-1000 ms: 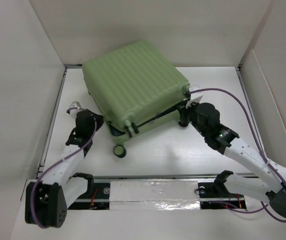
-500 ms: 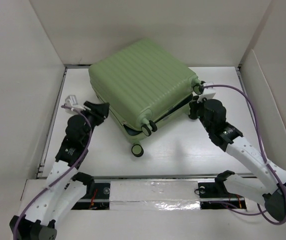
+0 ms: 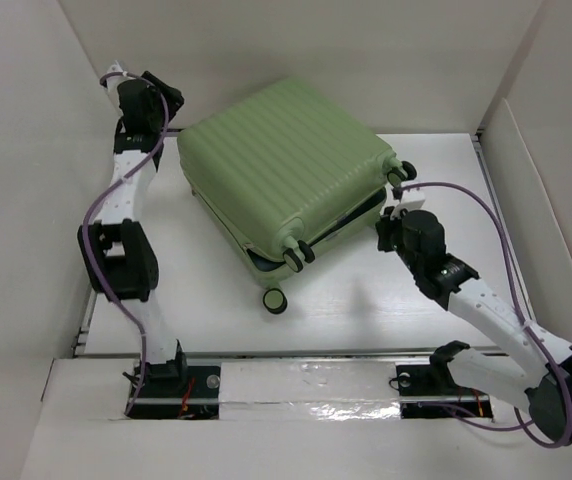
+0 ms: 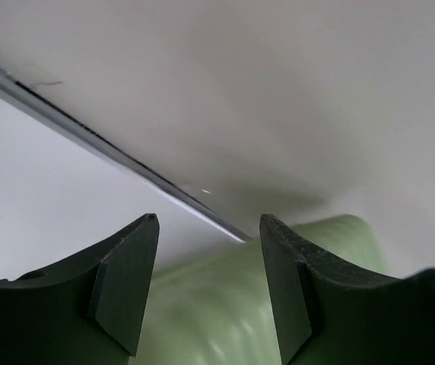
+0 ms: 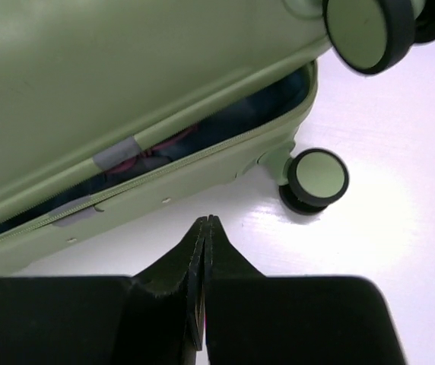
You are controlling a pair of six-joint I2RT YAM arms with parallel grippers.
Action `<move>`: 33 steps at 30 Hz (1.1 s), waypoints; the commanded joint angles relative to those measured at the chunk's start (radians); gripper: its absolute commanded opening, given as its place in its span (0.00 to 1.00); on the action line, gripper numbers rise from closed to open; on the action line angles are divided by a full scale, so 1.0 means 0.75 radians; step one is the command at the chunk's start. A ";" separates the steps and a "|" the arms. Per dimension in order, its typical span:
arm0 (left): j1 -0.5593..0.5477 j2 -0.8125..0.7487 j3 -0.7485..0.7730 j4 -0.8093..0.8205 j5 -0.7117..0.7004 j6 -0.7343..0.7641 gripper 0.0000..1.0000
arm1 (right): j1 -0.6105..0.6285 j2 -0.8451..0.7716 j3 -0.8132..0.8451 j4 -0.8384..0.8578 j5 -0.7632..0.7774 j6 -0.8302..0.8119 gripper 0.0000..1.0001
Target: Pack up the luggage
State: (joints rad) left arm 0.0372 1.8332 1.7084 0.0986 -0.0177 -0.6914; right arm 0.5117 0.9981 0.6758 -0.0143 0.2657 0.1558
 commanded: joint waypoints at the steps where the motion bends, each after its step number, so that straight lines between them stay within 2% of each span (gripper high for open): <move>1: 0.095 0.175 0.254 -0.129 0.181 0.100 0.53 | -0.005 0.054 -0.003 0.076 -0.031 0.038 0.00; 4: 0.116 0.341 0.399 -0.144 0.334 0.124 0.53 | 0.007 0.115 -0.009 0.091 -0.019 0.046 0.00; 9: 0.143 0.538 0.648 -0.162 0.428 0.124 0.54 | 0.007 0.185 -0.028 0.160 -0.027 0.077 0.00; 13: 0.157 0.758 0.844 -0.164 0.580 0.065 0.54 | 0.007 0.264 -0.024 0.185 0.014 0.097 0.00; 18: 0.145 0.900 0.919 -0.140 0.651 0.044 0.50 | 0.019 0.383 0.013 0.238 0.018 0.128 0.00; 23: 0.094 0.937 0.845 -0.027 0.764 0.085 0.50 | 0.019 0.455 0.091 0.262 0.075 0.128 0.00; 27: 0.055 0.861 0.709 0.038 0.787 0.183 0.50 | 0.019 0.549 0.183 0.315 0.098 0.085 0.00; 29: 0.055 0.749 0.484 0.148 0.827 0.131 0.49 | 0.007 0.612 0.214 0.387 0.049 0.020 0.00; 30: 0.055 0.704 0.378 0.282 0.821 0.106 0.49 | -0.011 0.634 0.226 0.446 0.014 0.003 0.00; 31: 0.041 0.606 0.187 0.330 0.801 0.092 0.49 | -0.038 0.675 0.240 0.457 -0.023 -0.003 0.00; 33: 0.040 0.514 0.010 0.438 0.715 0.053 0.49 | -0.054 0.704 0.293 0.451 -0.082 -0.003 0.00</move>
State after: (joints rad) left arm 0.0818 2.3993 1.8725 0.2924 0.4877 -0.6720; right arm 0.4969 1.4910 0.8051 0.1467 0.2733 0.1780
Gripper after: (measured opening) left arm 0.493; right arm 0.010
